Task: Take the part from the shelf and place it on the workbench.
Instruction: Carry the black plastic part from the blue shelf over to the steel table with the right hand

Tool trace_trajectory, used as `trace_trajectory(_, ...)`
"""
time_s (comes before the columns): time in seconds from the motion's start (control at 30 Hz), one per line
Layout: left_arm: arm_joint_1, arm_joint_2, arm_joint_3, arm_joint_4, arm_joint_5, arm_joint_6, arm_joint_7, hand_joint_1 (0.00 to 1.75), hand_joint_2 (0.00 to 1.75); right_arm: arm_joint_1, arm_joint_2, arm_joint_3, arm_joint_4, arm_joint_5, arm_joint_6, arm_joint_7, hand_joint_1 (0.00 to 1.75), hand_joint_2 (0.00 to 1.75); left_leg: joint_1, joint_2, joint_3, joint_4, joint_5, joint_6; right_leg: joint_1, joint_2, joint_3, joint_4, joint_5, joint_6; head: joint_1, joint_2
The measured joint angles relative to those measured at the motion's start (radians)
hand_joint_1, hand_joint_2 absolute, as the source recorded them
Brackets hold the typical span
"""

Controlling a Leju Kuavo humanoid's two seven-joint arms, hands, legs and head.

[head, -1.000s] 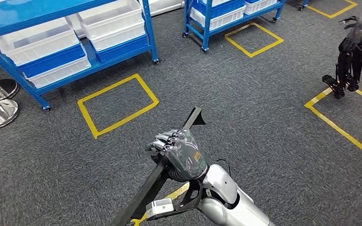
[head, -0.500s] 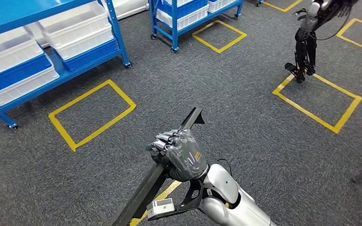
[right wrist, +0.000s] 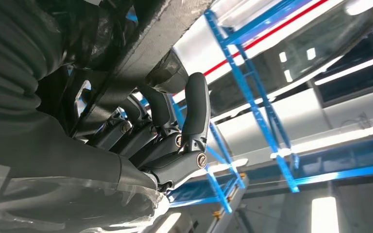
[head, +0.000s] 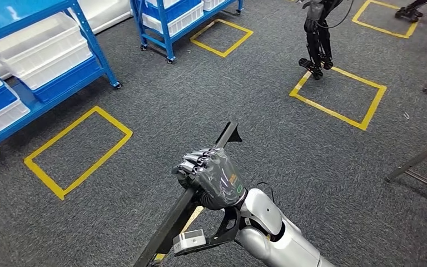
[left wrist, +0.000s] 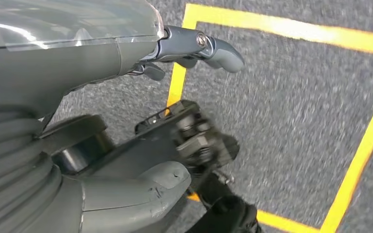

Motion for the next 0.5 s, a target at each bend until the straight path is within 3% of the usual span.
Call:
trace_trajectory(0.03, 0.001, 0.0, 0.0, 0.0, 0.002, -0.001, -0.001, 0.0, 1.75, -0.001, 0.0, 0.0, 0.0, 0.0, 0.001, 0.001, 1.75, 1.75, 0.0, -0.006, 0.007, -0.018, 0.023, 0.003, 0.001, 0.015, 0.0, 0.001, 0.0, 0.0, 0.0, 0.0)
trace_trajectory(0.07, 0.001, 0.0, 0.0, 0.0, 0.003, -0.001, -0.001, 0.0, 1.75, -0.002, 0.0, 0.0, 0.0, 0.0, 0.001, 0.001, 1.75, 1.75, 0.0, -0.016, 0.03, -0.071, 0.06, 0.007, 0.002, 0.029, 0.001, 0.003, 0.001, 0.0, 0.0, 0.0)
trace_trajectory(0.13, 0.0, 0.0, 0.0, 0.0, 0.004, -0.001, -0.003, 0.0, 1.75, -0.005, -0.001, 0.0, 0.0, 0.0, 0.001, 0.002, 1.75, 1.75, 0.001, -0.059, 0.086, -0.197, 0.119, 0.016, 0.002, 0.054, -0.001, 0.007, 0.003, 0.003, 0.0, 0.0)
trace_trajectory(0.2, 0.0, 0.0, 0.0, 0.0, 0.004, -0.001, -0.004, 0.0, 1.75, -0.009, -0.001, 0.0, -0.001, 0.0, 0.001, 0.003, 1.75, 1.75, 0.0, -0.088, 0.11, -0.255, 0.129, 0.02, -0.002, 0.075, -0.01, 0.007, 0.009, 0.014, 0.0, 0.0)
trace_trajectory(0.27, 0.0, -0.002, 0.0, 0.0, 0.004, -0.002, -0.005, 0.0, 1.75, -0.009, -0.002, 0.0, -0.002, 0.0, 0.001, 0.005, 1.75, 1.75, -0.001, -0.072, 0.114, -0.267, 0.132, 0.025, -0.004, 0.095, -0.017, 0.002, 0.018, 0.028, 0.0, 0.0)
trace_trajectory(0.3, 0.0, -0.003, 0.0, 0.0, 0.005, -0.003, -0.007, 0.0, 1.75, -0.009, -0.004, 0.0, -0.003, 0.001, 0.001, 0.005, 1.75, 1.75, 0.001, -0.061, 0.116, -0.275, 0.138, 0.031, -0.003, 0.089, -0.02, 0.004, 0.016, 0.033, 0.0, 0.0)
trace_trajectory(0.37, -0.002, -0.006, 0.0, 0.0, 0.005, -0.004, -0.01, 0.0, 1.75, -0.011, -0.007, 0.0, -0.006, 0.001, 0.0, 0.006, 1.75, 1.75, 0.003, -0.035, 0.119, -0.29, 0.149, 0.043, 0.002, 0.039, -0.046, 0.057, -0.022, 0.04, 0.0, 0.0)
trace_trajectory(0.43, 0.001, -0.006, 0.0, 0.0, 0.006, -0.004, -0.012, 0.0, 1.75, -0.011, -0.009, 0.0, -0.007, 0.001, 0.0, 0.007, 1.75, 1.75, -0.001, -0.008, 0.119, -0.292, 0.151, 0.048, 0.003, -0.014, -0.102, 0.184, -0.091, 0.044, 0.0, 0.0)
trace_trajectory(0.5, 0.005, -0.006, 0.0, 0.0, 0.006, -0.004, -0.012, 0.0, 1.75, -0.01, -0.011, 0.0, -0.008, 0.001, 0.0, 0.007, 1.75, 1.75, -0.003, 0.021, 0.117, -0.291, 0.15, 0.048, 0.0, -0.028, -0.141, 0.274, -0.118, 0.049, 0.0, 0.0)
